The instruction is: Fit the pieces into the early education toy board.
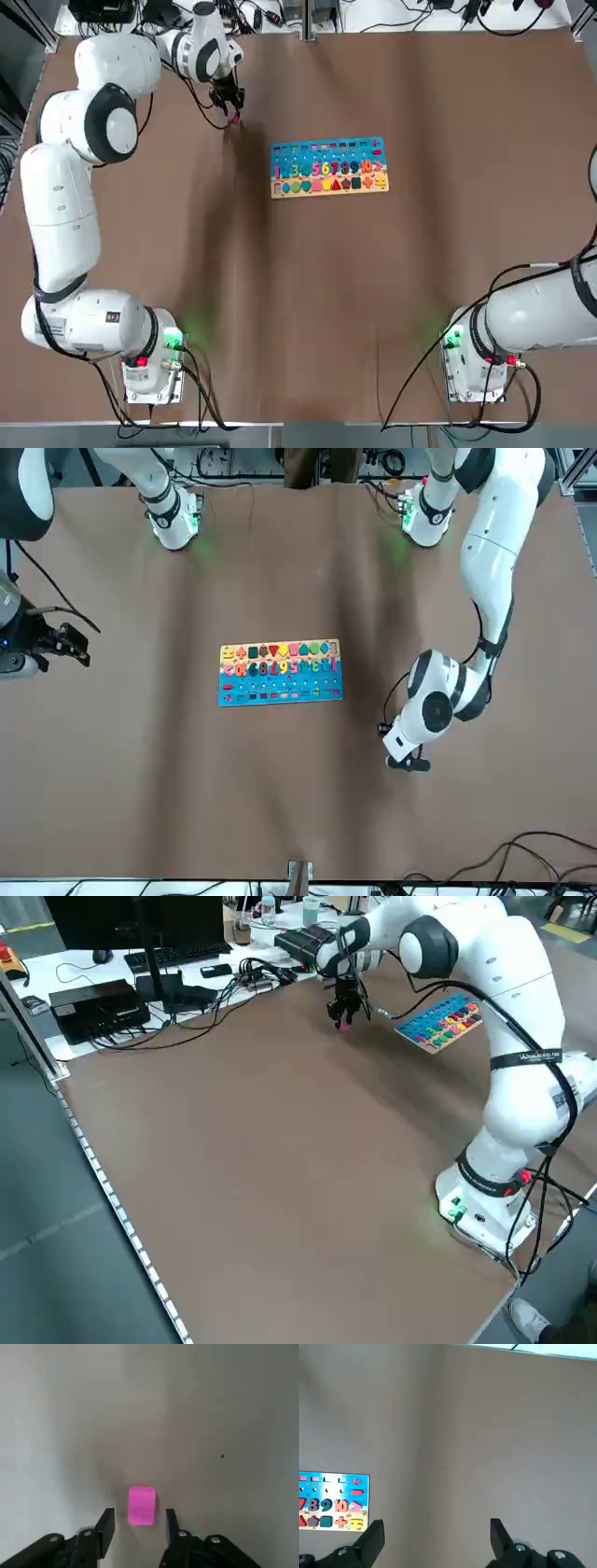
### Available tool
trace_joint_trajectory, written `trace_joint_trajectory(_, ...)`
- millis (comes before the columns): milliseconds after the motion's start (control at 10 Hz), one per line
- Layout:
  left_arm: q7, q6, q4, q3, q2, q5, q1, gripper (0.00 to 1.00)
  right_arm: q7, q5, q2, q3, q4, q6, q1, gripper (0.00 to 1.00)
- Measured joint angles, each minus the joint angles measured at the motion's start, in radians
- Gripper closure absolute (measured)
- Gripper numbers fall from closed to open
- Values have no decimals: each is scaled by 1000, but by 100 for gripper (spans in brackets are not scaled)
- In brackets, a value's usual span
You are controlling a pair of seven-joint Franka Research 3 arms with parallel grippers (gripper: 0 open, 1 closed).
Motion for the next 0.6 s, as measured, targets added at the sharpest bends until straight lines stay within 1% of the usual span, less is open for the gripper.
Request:
trace_joint_trajectory(200, -8, 3, 0, 0, 0, 13, -8, 48, 1, 0, -5, 2, 1, 0, 32, 0)
trace_joint_trajectory(600, -8, 10, -1, 4, 0, 21, -4, 49, 1, 0, -6, 2, 2, 2, 61, 0)
